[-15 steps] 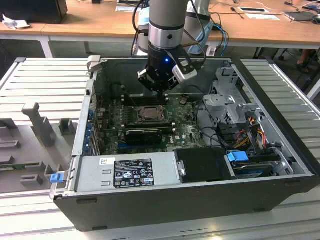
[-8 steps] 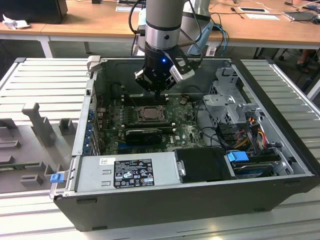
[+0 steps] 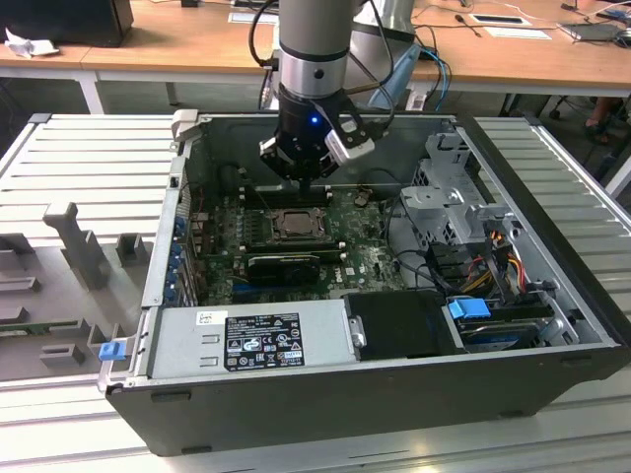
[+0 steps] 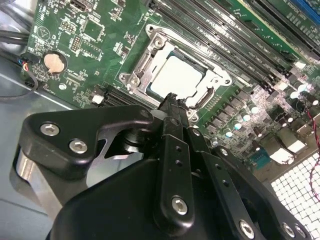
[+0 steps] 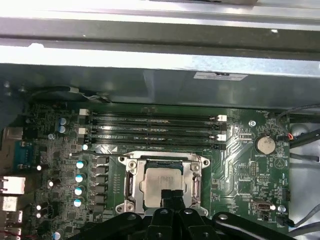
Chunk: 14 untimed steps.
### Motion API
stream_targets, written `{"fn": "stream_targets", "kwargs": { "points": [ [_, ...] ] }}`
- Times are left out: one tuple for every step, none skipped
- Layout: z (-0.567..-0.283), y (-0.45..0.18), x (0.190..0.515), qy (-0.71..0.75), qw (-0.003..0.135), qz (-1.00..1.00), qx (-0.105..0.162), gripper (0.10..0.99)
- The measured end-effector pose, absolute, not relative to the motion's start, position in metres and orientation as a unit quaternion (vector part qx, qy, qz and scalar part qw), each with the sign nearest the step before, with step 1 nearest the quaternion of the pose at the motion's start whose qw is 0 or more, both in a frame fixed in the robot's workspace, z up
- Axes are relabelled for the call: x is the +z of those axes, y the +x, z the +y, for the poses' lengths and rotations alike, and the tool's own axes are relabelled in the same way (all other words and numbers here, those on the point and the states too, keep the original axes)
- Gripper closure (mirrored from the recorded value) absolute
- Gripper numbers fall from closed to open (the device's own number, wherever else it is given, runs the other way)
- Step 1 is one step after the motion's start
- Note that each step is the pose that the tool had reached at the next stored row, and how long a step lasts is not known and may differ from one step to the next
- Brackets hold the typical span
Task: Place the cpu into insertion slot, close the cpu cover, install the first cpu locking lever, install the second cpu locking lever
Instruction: 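Install the first cpu locking lever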
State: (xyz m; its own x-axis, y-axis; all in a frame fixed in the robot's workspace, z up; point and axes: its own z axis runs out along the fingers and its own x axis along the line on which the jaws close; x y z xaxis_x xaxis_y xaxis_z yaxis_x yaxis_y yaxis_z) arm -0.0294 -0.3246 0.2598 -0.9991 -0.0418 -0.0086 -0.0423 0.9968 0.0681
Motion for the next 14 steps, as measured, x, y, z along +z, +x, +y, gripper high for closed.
{"fn": "stream_targets", "kwargs": {
  "points": [
    [-0.325,-0.03,0.26,-0.021,0.004,0.999,0.034,0.98],
    [-0.325,-0.03,0.26,-0.021,0.004,0.999,0.034,0.98],
    [-0.325,-0.03,0.26,-0.021,0.004,0.999,0.034,0.98],
    [-0.325,-0.03,0.26,-0.021,0.004,0.999,0.034,0.98],
    [-0.325,-0.031,0.26,-0.021,0.004,0.999,0.034,0.98],
    [-0.325,-0.034,0.26,-0.021,0.004,0.999,0.034,0.98],
    [-0.325,-0.037,0.26,-0.021,0.004,0.999,0.034,0.98],
    [-0.325,-0.039,0.26,-0.021,0.004,0.999,0.034,0.98],
    [-0.325,-0.042,0.26,-0.021,0.004,0.999,0.034,0.98],
    [-0.325,-0.045,0.26,-0.021,0.004,0.999,0.034,0.98],
    [-0.325,-0.049,0.26,-0.019,0.004,0.999,0.034,0.98],
    [-0.325,-0.05,0.259,-0.014,0.004,0.999,0.034,0.98],
    [-0.325,-0.05,0.259,-0.012,0.004,0.999,0.034,0.98],
    [-0.325,-0.054,0.259,-0.01,0.004,0.999,0.034,0.98]
  ]
}}
